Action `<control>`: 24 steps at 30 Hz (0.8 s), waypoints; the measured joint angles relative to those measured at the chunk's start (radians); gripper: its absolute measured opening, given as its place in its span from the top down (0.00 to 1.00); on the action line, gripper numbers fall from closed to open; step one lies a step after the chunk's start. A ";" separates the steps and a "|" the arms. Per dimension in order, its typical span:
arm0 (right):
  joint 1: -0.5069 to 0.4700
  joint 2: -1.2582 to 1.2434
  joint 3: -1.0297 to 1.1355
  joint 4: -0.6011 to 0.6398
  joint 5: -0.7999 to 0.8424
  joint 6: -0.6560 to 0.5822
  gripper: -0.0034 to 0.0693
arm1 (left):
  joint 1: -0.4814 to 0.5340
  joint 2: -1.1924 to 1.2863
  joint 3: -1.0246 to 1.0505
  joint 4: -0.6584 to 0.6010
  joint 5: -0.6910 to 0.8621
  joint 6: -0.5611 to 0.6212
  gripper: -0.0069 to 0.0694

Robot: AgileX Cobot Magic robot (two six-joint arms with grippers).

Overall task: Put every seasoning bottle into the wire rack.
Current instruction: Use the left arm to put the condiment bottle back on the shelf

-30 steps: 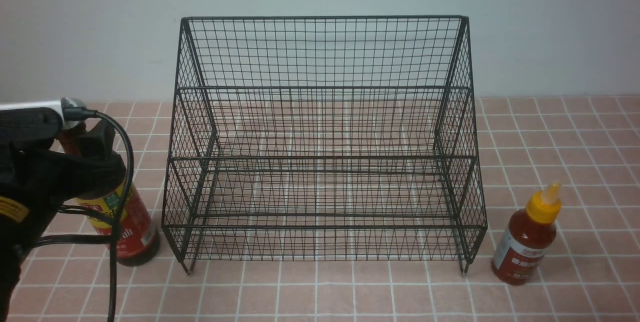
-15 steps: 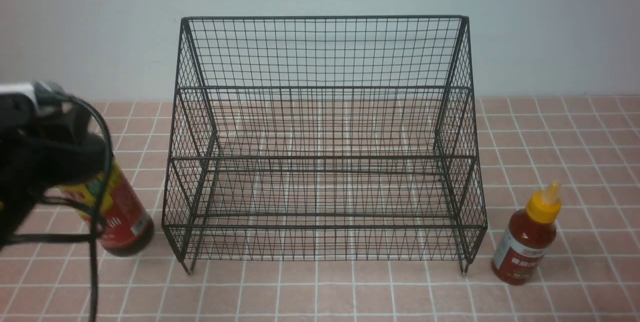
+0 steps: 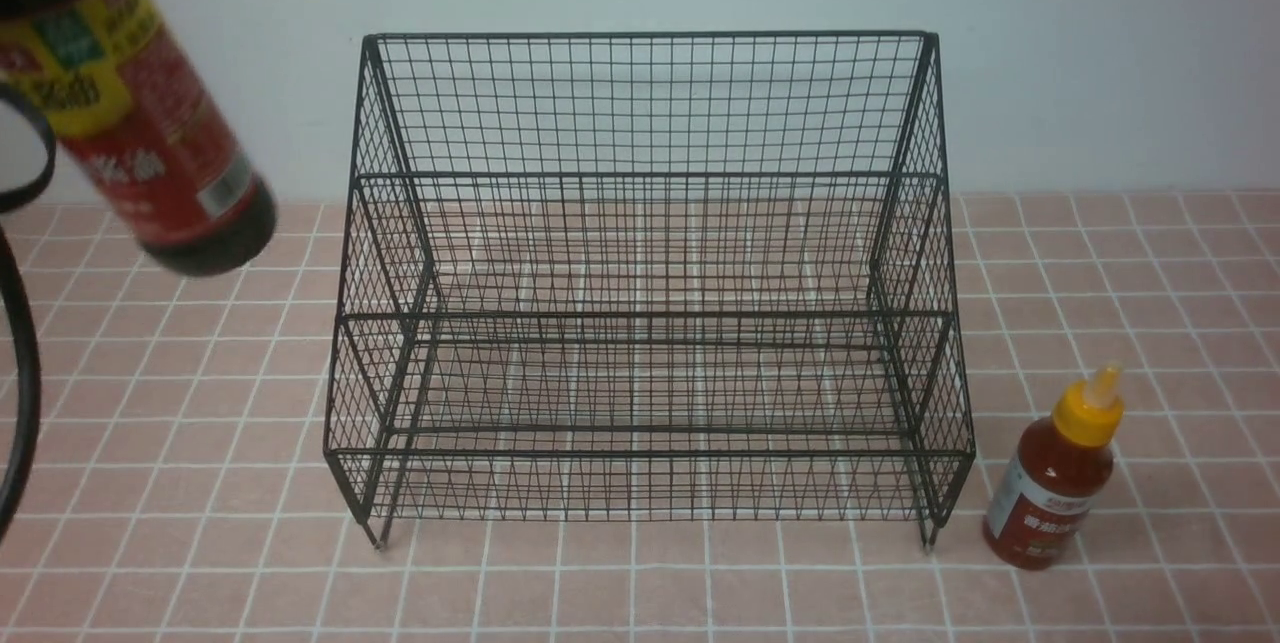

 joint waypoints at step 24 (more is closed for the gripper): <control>0.000 0.000 0.000 0.000 0.000 0.000 0.97 | -0.157 0.428 -0.151 0.044 0.040 -0.045 0.57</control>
